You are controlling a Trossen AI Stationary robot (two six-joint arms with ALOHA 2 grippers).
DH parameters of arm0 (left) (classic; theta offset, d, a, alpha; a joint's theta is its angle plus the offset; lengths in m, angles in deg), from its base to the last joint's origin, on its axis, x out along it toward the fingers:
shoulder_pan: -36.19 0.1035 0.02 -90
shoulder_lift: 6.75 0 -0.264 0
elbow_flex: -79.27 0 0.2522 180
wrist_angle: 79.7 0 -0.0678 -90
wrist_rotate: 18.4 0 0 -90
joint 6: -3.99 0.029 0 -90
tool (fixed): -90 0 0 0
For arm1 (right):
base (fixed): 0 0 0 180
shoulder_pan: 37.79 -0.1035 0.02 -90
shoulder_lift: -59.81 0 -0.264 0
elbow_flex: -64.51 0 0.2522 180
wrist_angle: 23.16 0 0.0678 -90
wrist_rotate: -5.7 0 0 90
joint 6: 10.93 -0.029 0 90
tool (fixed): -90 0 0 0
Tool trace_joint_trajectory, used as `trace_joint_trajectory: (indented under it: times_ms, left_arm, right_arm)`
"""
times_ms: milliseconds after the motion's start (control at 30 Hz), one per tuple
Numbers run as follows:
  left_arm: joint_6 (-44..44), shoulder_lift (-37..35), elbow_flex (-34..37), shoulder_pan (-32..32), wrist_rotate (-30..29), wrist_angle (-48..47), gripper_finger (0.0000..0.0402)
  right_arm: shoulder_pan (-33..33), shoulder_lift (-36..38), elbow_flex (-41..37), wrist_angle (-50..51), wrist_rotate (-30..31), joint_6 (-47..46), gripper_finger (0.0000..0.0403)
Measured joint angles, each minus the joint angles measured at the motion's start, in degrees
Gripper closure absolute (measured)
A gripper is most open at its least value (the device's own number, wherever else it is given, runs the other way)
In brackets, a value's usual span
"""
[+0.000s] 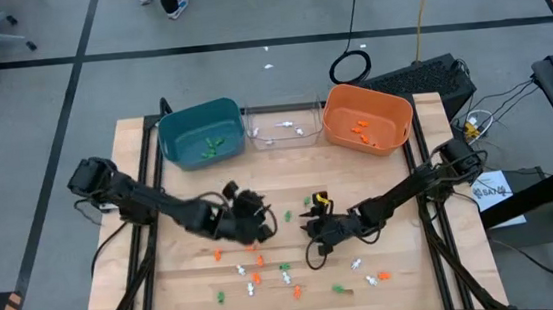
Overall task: Sort Halloween decoration
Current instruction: Put the green skeleton toy into the blue bin
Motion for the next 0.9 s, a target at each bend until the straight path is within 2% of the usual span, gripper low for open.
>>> trace_joint_trajectory:
  times_ms: [267, 400, 600, 733, 900]
  left_arm:
    - [-1.5, 9.0, 2.2, -3.5, -1.8, 22.2, 0.0264]
    - [-1.5, 14.0, 1.5, -3.5, -2.5, 25.7, 0.0244]
    - [3.2, 20.9, 1.1, -3.9, -4.9, 31.9, 0.0186]
    - [3.1, 24.1, 0.7, -4.5, -7.0, 34.4, 0.0151]
    - [3.9, 26.9, -0.4, -4.8, -8.4, 35.4, 0.0140]
  right_arm:
    - [-2.8, 7.4, 0.0, 10.3, 0.0, -6.4, 0.0257]
    - [-3.7, 9.2, 0.0, 14.8, 0.0, -10.8, 0.0257]
    - [-3.9, 8.2, 0.0, 11.8, 0.2, -13.7, 0.0257]
    - [-3.9, 6.4, 0.1, 9.4, 1.3, -13.9, 0.0257]
    - [-3.9, 5.2, 0.0, 10.8, 0.9, -14.1, 0.0257]
